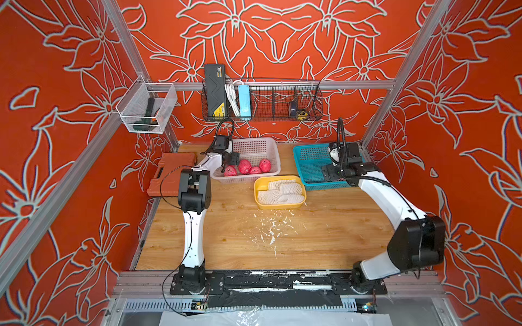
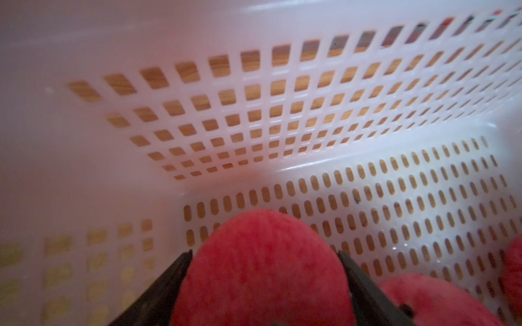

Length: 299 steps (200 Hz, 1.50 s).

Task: Remove foam nets from apples
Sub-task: Place the apple in the basket, then pick up the apple from the basket.

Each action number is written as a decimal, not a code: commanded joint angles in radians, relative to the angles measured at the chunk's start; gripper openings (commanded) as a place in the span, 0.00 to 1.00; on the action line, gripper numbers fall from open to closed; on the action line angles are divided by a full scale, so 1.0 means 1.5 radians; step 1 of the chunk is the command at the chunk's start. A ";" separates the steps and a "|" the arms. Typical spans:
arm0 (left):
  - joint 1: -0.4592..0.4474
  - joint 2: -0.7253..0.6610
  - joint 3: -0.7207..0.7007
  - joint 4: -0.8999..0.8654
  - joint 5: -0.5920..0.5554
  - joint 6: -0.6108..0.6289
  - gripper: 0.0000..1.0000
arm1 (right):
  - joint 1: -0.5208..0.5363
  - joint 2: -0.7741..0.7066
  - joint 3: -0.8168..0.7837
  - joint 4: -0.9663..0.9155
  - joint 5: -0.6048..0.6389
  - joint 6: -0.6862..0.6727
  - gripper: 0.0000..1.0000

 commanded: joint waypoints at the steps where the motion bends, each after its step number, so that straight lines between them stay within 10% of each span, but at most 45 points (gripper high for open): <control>1: 0.004 -0.019 0.000 0.001 -0.004 -0.020 0.88 | -0.040 0.028 0.043 -0.074 0.014 0.061 0.99; 147: -0.029 -0.293 -0.252 0.093 0.046 -0.046 0.98 | -0.159 0.321 0.331 -0.266 -0.090 0.088 0.96; 231: -0.102 -0.396 -0.316 0.091 0.064 -0.027 0.98 | -0.152 0.393 0.410 -0.306 -0.273 0.087 0.76; 299: -0.123 -0.402 -0.335 0.088 0.068 -0.024 0.98 | -0.138 0.314 0.404 -0.323 -0.063 0.061 0.82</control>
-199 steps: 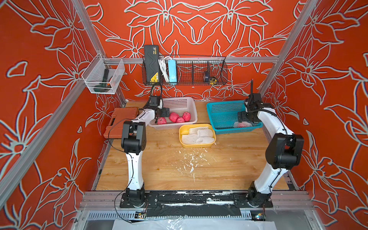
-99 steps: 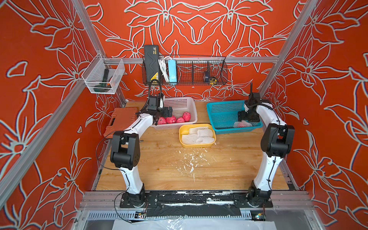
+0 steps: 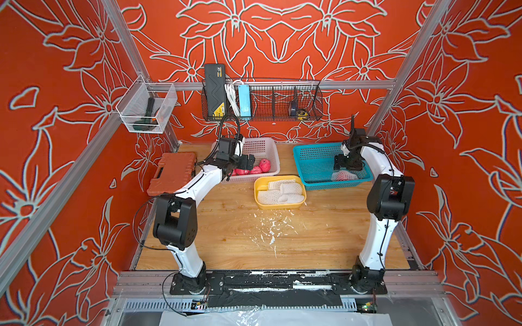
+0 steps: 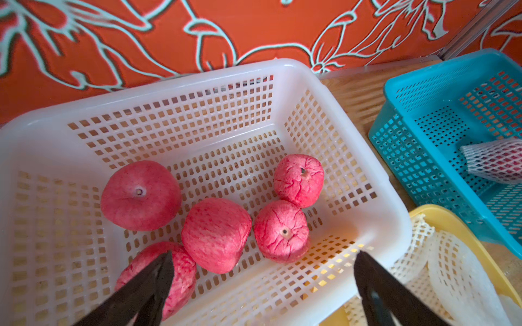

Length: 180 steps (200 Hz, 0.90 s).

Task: Remove foam nets from apples
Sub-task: Pick up the apple from the basket.

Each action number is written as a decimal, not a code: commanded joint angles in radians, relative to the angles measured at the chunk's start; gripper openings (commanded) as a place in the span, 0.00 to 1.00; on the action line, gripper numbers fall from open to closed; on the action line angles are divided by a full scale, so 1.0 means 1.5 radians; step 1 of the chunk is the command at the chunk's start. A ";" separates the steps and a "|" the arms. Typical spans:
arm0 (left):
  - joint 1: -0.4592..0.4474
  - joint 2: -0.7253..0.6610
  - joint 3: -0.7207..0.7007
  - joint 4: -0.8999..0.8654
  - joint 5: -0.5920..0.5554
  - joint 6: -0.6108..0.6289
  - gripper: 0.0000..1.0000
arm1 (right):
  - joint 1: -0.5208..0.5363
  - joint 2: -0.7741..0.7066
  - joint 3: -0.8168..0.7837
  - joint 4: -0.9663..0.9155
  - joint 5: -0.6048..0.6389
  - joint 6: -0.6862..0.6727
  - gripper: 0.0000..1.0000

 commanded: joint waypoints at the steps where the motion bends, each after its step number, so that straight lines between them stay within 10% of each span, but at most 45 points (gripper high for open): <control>1: -0.006 -0.021 -0.009 0.001 0.009 0.008 0.98 | -0.001 -0.054 -0.017 -0.017 0.070 -0.013 0.82; 89: -0.015 -0.028 -0.027 0.007 0.019 0.006 0.98 | -0.011 -0.053 -0.087 -0.056 0.069 -0.011 0.73; 180: -0.017 -0.021 -0.039 0.010 0.015 0.011 0.98 | -0.019 0.105 0.077 -0.095 0.063 -0.012 0.62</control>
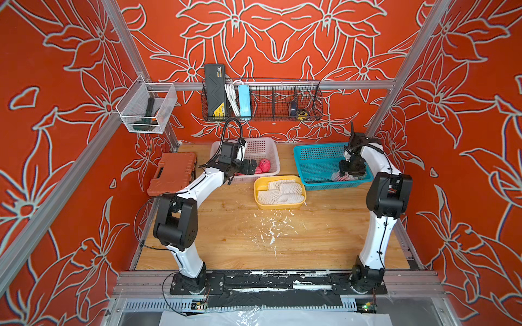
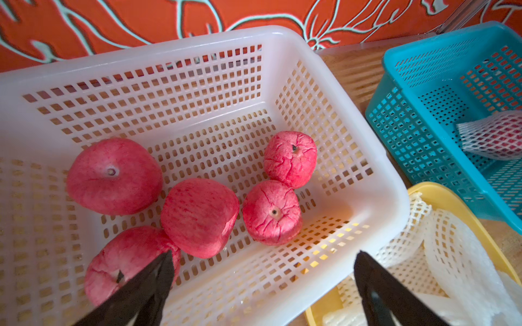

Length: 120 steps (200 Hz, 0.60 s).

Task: Remove foam nets from apples
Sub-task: Pick up the apple from the basket.

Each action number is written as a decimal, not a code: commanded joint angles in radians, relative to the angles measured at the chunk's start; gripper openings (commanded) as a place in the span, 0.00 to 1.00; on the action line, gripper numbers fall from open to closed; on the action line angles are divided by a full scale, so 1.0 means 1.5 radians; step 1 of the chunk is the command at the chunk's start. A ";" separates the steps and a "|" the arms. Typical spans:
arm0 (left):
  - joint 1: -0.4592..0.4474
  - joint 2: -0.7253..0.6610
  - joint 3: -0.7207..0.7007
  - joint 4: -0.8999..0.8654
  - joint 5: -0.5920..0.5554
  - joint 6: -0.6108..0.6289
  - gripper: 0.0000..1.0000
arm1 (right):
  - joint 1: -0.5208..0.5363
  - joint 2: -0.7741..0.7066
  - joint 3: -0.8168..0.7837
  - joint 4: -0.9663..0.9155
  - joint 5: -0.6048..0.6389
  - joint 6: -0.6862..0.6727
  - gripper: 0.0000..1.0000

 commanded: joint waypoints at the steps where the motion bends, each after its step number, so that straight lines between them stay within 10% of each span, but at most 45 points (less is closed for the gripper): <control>1: -0.005 -0.018 -0.006 0.007 0.006 0.007 0.98 | -0.002 0.034 0.044 -0.023 0.016 -0.001 0.62; 68: -0.005 -0.013 -0.002 0.001 0.007 0.006 0.98 | 0.023 0.091 0.193 0.019 -0.120 -0.072 0.72; 120: -0.005 -0.023 -0.019 0.002 0.011 0.005 0.98 | 0.067 0.058 0.214 0.028 -0.073 -0.094 0.84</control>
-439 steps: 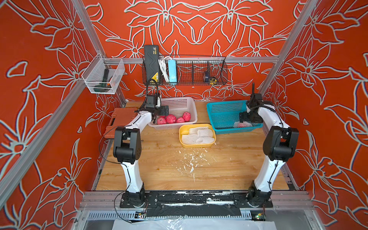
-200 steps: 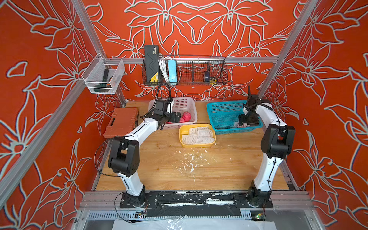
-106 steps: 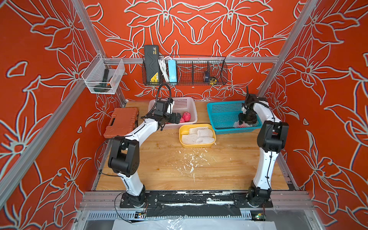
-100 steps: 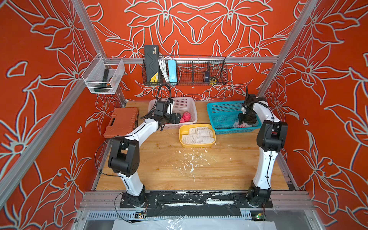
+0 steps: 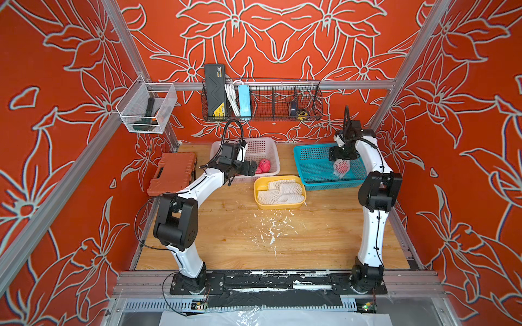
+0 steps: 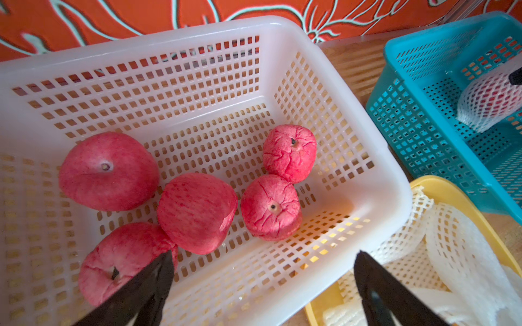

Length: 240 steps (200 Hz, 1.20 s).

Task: Remove foam nets from apples
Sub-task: Pick up the apple from the basket.

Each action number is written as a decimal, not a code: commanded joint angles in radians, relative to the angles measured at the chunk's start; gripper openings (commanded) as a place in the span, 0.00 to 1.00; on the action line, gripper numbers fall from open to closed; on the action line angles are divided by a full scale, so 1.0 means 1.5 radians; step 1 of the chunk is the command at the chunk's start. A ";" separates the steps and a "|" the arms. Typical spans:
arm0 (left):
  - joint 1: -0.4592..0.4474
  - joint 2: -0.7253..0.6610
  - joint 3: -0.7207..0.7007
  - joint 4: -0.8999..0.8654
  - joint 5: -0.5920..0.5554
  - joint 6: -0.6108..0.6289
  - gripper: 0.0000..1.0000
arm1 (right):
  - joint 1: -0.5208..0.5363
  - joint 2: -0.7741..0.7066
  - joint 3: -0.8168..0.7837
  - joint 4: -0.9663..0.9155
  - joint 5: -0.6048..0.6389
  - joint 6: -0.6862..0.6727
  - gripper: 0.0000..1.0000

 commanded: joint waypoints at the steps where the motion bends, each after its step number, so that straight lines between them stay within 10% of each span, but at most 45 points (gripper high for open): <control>1: -0.003 -0.023 -0.014 0.004 0.011 0.002 0.98 | 0.018 -0.018 0.014 -0.006 0.023 -0.014 0.84; 16: -0.003 -0.027 -0.018 0.007 0.014 0.002 0.98 | 0.018 -0.034 0.011 -0.005 0.034 -0.023 0.98; 96: -0.004 -0.033 -0.030 0.014 0.028 -0.003 0.98 | 0.023 -0.087 -0.033 0.054 -0.007 -0.042 0.99; 141: -0.005 -0.031 -0.034 0.015 0.032 -0.003 0.98 | 0.009 -0.108 -0.029 0.009 0.119 0.055 0.98; 240: -0.008 -0.033 -0.035 0.016 0.041 -0.005 0.98 | -0.070 -0.134 -0.193 0.022 0.090 0.233 0.98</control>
